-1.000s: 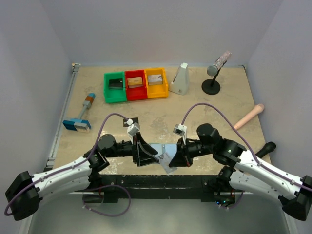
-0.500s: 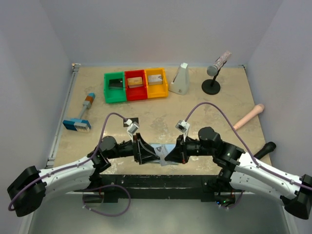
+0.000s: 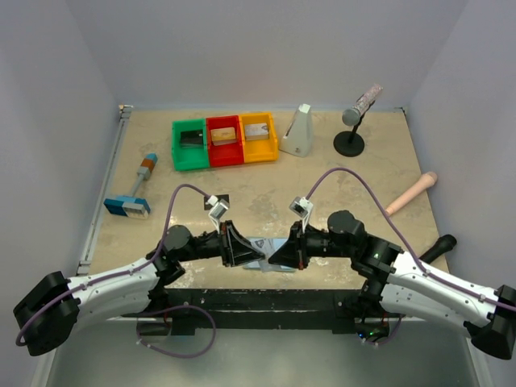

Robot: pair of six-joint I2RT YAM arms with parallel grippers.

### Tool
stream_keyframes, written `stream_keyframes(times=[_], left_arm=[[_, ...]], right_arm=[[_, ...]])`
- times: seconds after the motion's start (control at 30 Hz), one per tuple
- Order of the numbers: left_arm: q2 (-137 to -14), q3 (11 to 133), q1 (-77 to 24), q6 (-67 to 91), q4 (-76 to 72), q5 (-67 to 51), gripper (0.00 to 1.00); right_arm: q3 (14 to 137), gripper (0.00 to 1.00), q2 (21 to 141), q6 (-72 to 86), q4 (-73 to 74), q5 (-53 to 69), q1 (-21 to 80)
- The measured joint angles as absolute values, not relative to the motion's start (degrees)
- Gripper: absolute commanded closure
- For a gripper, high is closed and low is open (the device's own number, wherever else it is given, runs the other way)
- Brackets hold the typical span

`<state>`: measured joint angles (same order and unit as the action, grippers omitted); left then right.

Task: Take the credit cards out of the card holder
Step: Place the credit card at the center of the board.

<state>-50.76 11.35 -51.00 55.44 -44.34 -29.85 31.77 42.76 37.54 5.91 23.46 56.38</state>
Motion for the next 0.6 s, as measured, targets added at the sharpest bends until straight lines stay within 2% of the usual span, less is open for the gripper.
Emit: stream_keyframes(times=[0.03, 0.1, 0.17, 0.27, 0.6], left_arm=[[-50.8, 11.3, -51.0, 55.6, -44.6, -29.9, 0.87], [-50.8, 11.3, -51.0, 55.9, -45.0, -30.1, 1.0], [-50.8, 11.3, -51.0, 56.0, -45.7, -30.5, 1.0], [-50.6, 11.3, -51.0, 56.0, -45.6, -31.1, 1.0], [-50.4, 11.5, -51.0, 54.5, -41.9, -36.6, 1.0]], right_arm=[[31.8, 0.9, 42.8, 37.5, 5.9, 23.5, 56.5], [31.8, 0.58, 42.7, 37.6, 6.0, 23.4, 56.6], [31.8, 0.44, 42.6, 37.6, 6.7, 23.1, 56.6], [32.6, 0.38, 41.5, 36.9, 9.9, 22.9, 56.6], [47.0, 0.33, 38.7, 28.4, 25.8, 23.2, 54.4]])
